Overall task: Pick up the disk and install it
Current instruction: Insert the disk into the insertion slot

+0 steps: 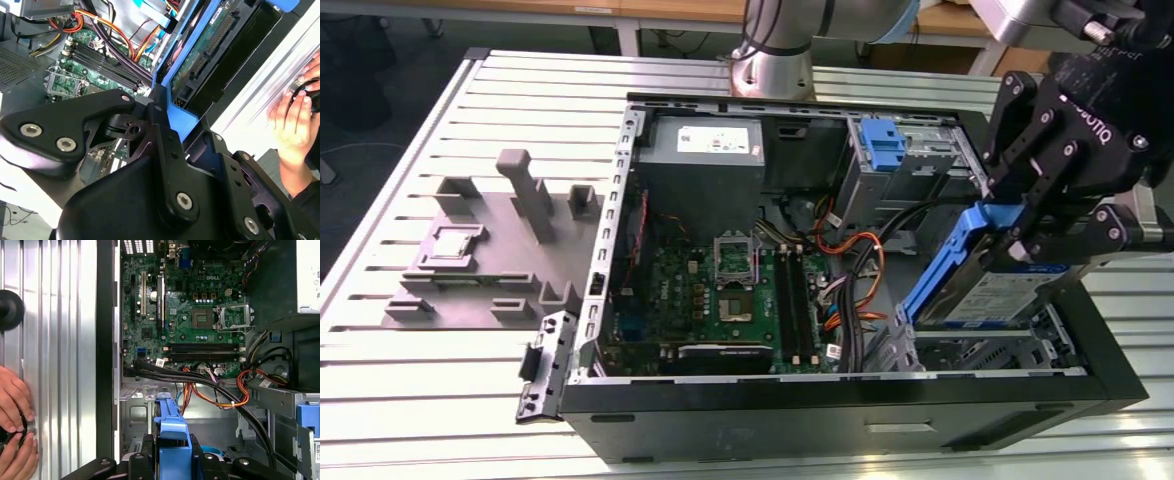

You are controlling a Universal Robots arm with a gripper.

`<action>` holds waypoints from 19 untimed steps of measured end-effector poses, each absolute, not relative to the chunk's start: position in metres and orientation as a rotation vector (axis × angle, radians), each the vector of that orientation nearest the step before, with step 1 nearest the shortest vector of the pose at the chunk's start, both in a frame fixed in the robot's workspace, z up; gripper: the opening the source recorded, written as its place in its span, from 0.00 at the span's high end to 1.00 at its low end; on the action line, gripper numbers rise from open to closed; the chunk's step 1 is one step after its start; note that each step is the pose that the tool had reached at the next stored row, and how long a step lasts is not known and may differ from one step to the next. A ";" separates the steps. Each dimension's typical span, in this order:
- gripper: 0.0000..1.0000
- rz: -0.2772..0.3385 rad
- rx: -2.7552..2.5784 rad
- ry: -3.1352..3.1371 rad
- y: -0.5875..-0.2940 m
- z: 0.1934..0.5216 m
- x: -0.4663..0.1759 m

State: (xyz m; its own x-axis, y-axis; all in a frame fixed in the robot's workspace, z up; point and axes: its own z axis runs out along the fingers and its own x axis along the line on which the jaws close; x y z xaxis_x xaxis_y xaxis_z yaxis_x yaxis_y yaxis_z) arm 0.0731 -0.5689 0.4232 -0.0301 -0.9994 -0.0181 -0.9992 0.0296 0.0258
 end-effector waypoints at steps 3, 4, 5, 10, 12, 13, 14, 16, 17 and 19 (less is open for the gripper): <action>0.64 -0.049 2.184 -2.250 -0.569 0.422 0.073; 0.64 -0.049 2.184 -2.250 -0.569 0.422 0.073; 0.64 -0.049 2.184 -2.251 -0.569 0.421 0.073; 0.64 -0.049 2.184 -2.250 -0.569 0.420 0.073; 0.64 -0.049 2.184 -2.251 -0.569 0.420 0.073; 0.64 -0.049 2.184 -2.251 -0.569 0.420 0.073; 0.64 -0.049 2.184 -2.251 -0.569 0.419 0.073; 0.64 -0.049 2.184 -2.251 -0.569 0.419 0.073; 0.64 -0.049 2.184 -2.250 -0.569 0.419 0.073; 0.64 -0.049 2.184 -2.250 -0.569 0.418 0.073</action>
